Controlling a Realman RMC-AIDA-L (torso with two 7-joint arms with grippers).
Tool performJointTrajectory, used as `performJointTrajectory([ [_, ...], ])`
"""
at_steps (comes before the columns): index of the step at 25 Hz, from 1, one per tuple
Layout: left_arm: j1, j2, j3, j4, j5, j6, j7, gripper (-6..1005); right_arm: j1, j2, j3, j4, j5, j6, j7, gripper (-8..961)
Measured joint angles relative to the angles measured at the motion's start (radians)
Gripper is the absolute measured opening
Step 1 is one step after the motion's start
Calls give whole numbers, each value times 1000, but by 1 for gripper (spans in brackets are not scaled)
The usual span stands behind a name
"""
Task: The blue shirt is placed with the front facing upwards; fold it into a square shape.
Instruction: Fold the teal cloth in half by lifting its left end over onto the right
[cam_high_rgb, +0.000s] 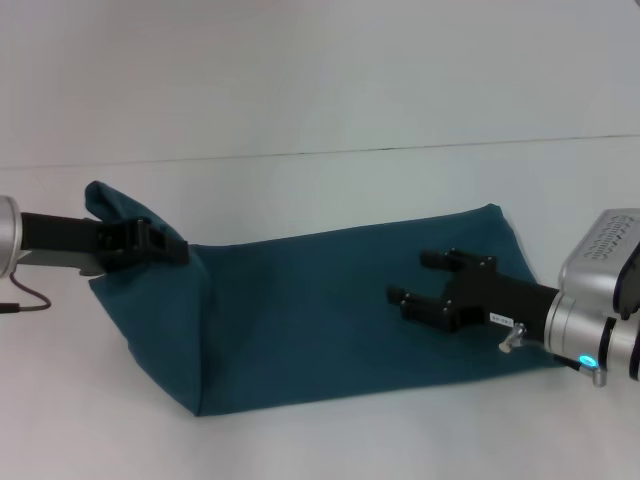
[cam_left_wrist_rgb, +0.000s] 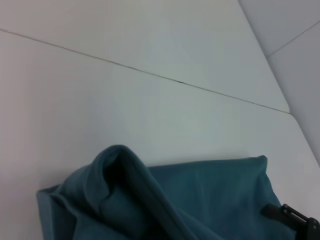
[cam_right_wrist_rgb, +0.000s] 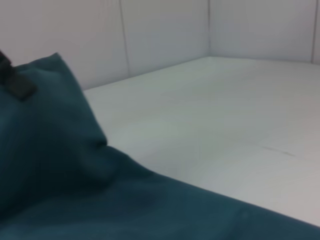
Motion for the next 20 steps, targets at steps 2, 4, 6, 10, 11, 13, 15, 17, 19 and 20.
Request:
performJointTrajectory([
  [2,-6,-2,0,0,0,6,0,45,5,3,-7,8,-4,-1,-3,773],
  [4,-12,-3,0,-2,-1,12,0,45,10,5,-18,19,-5,-2,-7,773],
  [6,-14,-4,0,-7,-11,18,0,45,15,6,-28,26,-5,-2,-8,772],
  [10,-18,-4,0,-13,-48,27,-1,45,27,7,-41,44,-6,-6,-8,771],
  [11,-20,-4,0,-14,-51,28,-1,45,33,7,-50,51,-6,-8,-8,770],
  [13,-26,-4,0,-15,-52,29,-1,45,45,8,-68,63,-5,-9,-10,770],
  [15,-34,-4,0,-15,-53,32,-1,45,56,9,-79,79,-3,-10,-23,769],
  [17,-38,-4,0,-15,-53,35,-1,45,70,10,-81,100,-3,-10,-38,768],
  [19,-40,-3,0,-15,-53,36,-1,45,85,10,-84,122,-5,-6,-47,768],
  [20,-40,-3,0,-15,-55,38,-1,45,90,11,-89,129,-7,-4,-50,767],
])
